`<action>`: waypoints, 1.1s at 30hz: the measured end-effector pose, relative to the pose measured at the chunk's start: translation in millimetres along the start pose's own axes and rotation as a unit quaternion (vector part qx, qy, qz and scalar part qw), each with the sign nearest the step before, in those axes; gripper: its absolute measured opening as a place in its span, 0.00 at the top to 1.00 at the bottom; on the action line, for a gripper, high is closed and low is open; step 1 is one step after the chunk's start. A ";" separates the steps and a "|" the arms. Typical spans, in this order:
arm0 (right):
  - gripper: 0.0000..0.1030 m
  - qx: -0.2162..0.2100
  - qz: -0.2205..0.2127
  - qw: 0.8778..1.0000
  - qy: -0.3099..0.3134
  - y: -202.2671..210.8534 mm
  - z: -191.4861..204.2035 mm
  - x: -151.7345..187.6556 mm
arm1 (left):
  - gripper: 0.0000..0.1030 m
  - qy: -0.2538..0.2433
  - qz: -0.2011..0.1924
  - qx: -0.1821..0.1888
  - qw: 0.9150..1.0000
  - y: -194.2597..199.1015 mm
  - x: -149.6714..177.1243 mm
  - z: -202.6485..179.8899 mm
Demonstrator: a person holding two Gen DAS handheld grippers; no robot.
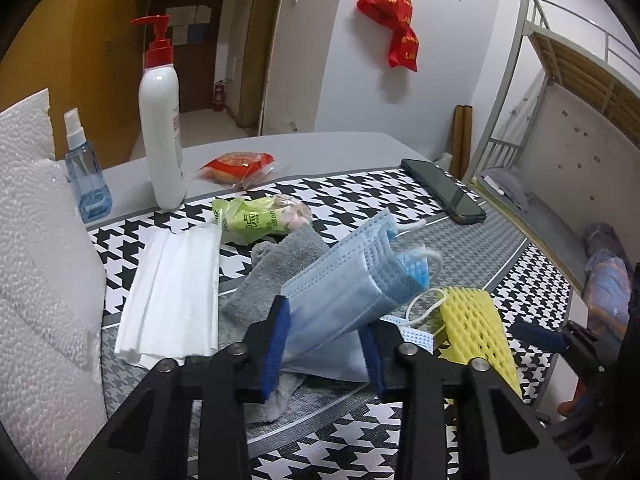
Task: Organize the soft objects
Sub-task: 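Grasp the yellow foam net with the right tool while the left tool grasps the blue mask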
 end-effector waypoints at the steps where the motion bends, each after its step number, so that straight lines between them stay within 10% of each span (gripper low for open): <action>1: 0.17 0.001 0.002 1.000 0.000 -0.9 0.0 0.0 | 0.65 -0.002 0.000 -0.001 1.000 -0.7 0.3 -0.2; 14: 0.64 0.011 0.024 1.000 0.003 -5.0 0.5 4.7 | 0.75 -0.007 0.027 0.008 1.000 -10.5 7.5 -2.1; 33: 0.83 0.037 -0.013 0.999 -0.008 22.8 -6.3 -8.6 | 0.85 -0.014 -0.030 0.048 0.998 30.3 -3.7 -11.8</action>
Point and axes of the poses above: each gripper's, at about its wrist camera, not at the fingertips, and y roughly against the way its jaws point, z to its left, x to its underside, the point moved 4 cm from there along -y, roughly the way its jaws point, and after that the axes turned 2 degrees about -x, right-handed, at the moved point
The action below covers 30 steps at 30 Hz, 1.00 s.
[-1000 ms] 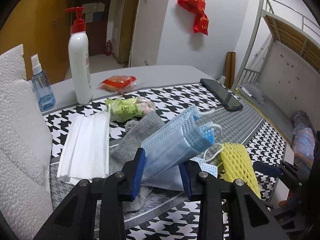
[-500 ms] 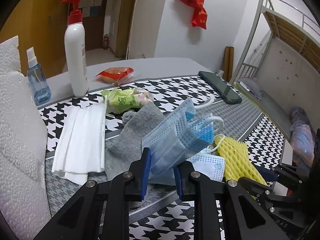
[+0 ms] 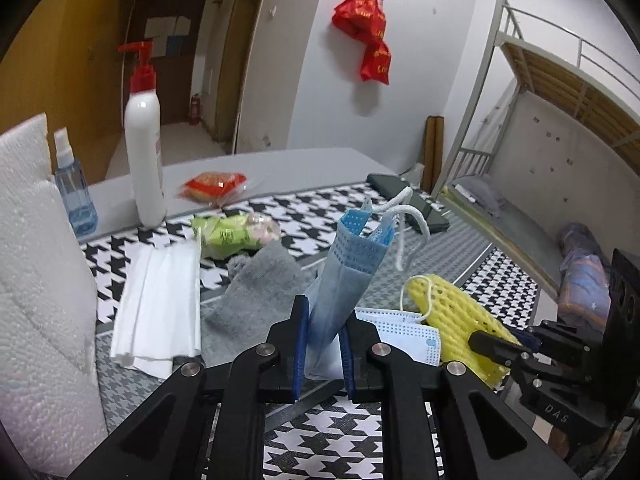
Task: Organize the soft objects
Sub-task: 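Grasp the yellow foam net with the right tool while the left tool grasps the blue mask, then lift the yellow net and blue mask and carry both toward the white foam box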
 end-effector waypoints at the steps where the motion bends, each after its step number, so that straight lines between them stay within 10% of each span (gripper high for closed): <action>1: 0.83 0.002 -0.004 1.000 -0.001 3.0 -0.1 -1.3 | 0.85 -0.001 -0.004 -0.001 1.000 2.9 -1.1 -0.4; 30: 0.83 -0.015 -0.101 0.995 0.016 85.9 29.9 -21.5 | 0.85 0.010 -0.104 -0.075 0.992 127.6 -1.6 9.4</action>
Point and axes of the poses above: each gripper's, at about its wrist camera, not at the fingertips, and y roughly against the way its jaws point, z to its left, x to its underside, the point moved 4 cm from there along -y, roughly the way its jaws point, and after that the axes turned 2 degrees about -x, right-handed, at the moved point
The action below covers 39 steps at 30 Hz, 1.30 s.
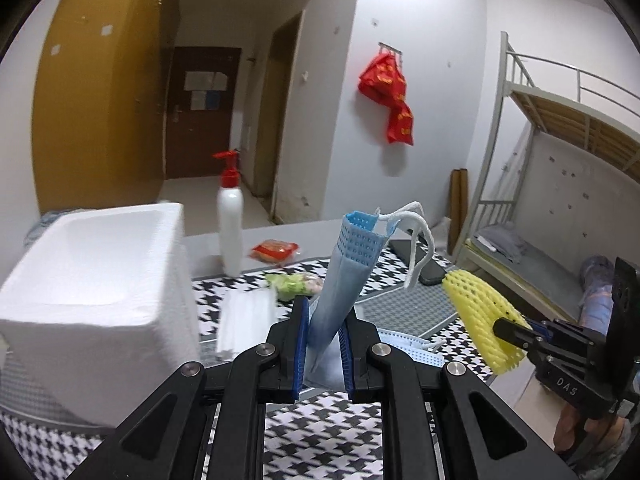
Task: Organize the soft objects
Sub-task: 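Lift the yellow net and blue mask and carry both toward the white foam box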
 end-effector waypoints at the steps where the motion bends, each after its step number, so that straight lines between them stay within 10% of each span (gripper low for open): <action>1: 0.83 -0.003 -0.003 1.000 0.001 0.8 1.5 -1.0 | 0.85 0.000 -0.003 -0.007 1.000 4.5 -0.6 2.5; 39: 0.83 -0.163 -0.052 0.982 0.078 3.1 103.6 -38.7 | 0.85 0.031 -0.082 -0.226 0.970 113.8 7.1 69.7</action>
Point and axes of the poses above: each gripper's, at about its wrist camera, not at the fingertips, and y roughly against the way its jaws point, z to its left, x to its underside, the point moved 4 cm from there along -y, roughly the way its jaws point, and after that the axes turned 2 degrees about -x, right-handed, at the moved point
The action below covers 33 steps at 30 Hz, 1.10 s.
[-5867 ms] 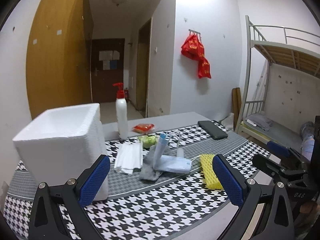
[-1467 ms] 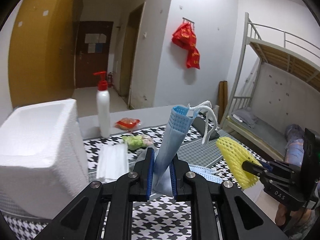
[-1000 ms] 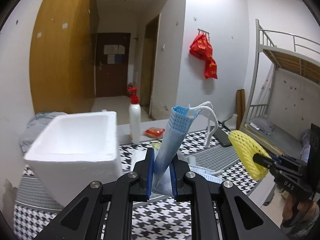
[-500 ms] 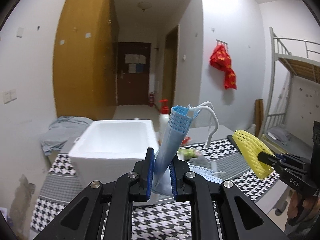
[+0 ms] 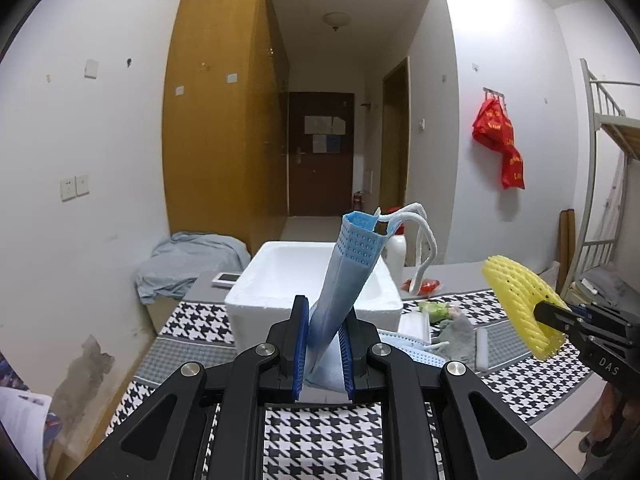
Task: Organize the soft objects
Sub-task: 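Lift the yellow net and blue mask and carry both toward the white foam box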
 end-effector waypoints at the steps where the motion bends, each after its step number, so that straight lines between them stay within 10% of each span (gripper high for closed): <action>1: 0.83 -0.003 0.001 1.000 0.001 -2.2 1.7 -0.5 | 0.85 0.002 0.001 -0.003 1.000 0.0 -0.1 3.4; 33: 0.83 -0.042 -0.004 0.998 0.039 -40.9 43.3 -34.2 | 0.85 0.008 -0.023 -0.054 0.998 -8.3 -19.6 37.9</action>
Point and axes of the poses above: each gripper's, at about its wrist camera, not at the fingertips, and y roughly against the way its jaws point, z to its left, x to its underside, the point moved 4 cm from there along -y, roughly the way its jaws point, and after that the axes turned 2 degrees about -x, right-handed, at the moved point
